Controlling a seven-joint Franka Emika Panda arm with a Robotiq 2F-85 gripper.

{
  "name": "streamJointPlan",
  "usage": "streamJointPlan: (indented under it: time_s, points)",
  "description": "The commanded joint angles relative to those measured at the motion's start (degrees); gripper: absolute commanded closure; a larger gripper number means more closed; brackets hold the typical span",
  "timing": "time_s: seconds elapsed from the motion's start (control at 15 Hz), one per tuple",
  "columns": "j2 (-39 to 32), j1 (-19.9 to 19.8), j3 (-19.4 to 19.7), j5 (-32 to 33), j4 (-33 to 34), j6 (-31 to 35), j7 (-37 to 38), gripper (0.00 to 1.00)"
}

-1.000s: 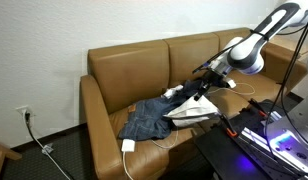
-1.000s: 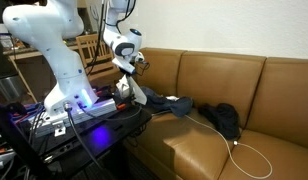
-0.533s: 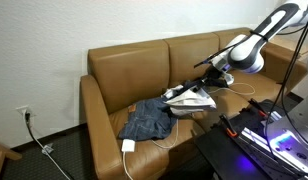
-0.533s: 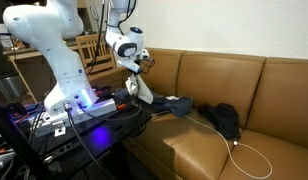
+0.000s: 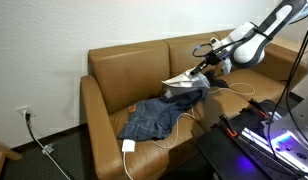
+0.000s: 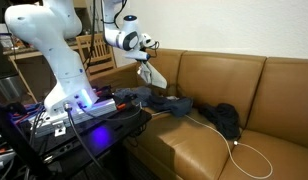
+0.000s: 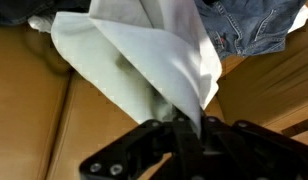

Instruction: Take the cloth and put it on the shoulder of the couch

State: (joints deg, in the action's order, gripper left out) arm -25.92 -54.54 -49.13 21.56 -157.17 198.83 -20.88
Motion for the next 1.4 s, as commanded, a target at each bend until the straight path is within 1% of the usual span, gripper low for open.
streamJointPlan:
  time_s: [0.0,0.07,0.13,0.2,0.27,0.33,0.4,0.47,0.53,0.6,0.87,0.93,1.07,1.2,1.33]
  points:
    - [7.4,-2.3,-4.2,-0.5,0.4,-0.2,-3.0,0.98]
    - [8.2,-5.9,-7.7,1.0,1.2,-0.2,-2.8,0.98]
    - [7.4,-10.9,-11.8,3.8,2.3,-0.2,-2.6,0.98]
    - [6.0,-3.7,-6.1,0.9,1.6,-0.2,-1.4,0.90]
    - [6.9,-6.4,-8.8,1.7,2.1,-0.4,-1.4,0.90]
    - [7.4,-8.2,-10.3,2.3,2.3,-0.5,-1.4,0.90]
    - [7.5,-9.1,-10.8,2.7,2.5,-0.5,-1.4,0.90]
    - [7.5,-9.3,-10.8,2.8,2.5,-0.5,-1.4,0.98]
    - [6.0,-9.5,-10.2,2.9,4.1,-3.3,-1.5,0.98]
    - [5.3,-9.3,-10.2,3.7,4.6,-4.8,-2.3,0.98]
    - [8.9,-4.4,-9.5,5.2,3.2,-10.0,-6.4,0.98]
    - [10.7,-2.2,-8.7,5.0,2.2,-9.8,-7.1,0.98]
    - [11.2,-0.3,-8.6,6.6,0.9,-8.8,-9.6,0.98]
    - [10.1,-0.8,-9.5,9.9,-0.9,-5.8,-12.5,0.98]
    - [8.8,-3.2,-10.3,14.6,-3.1,-1.3,-15.1,0.98]
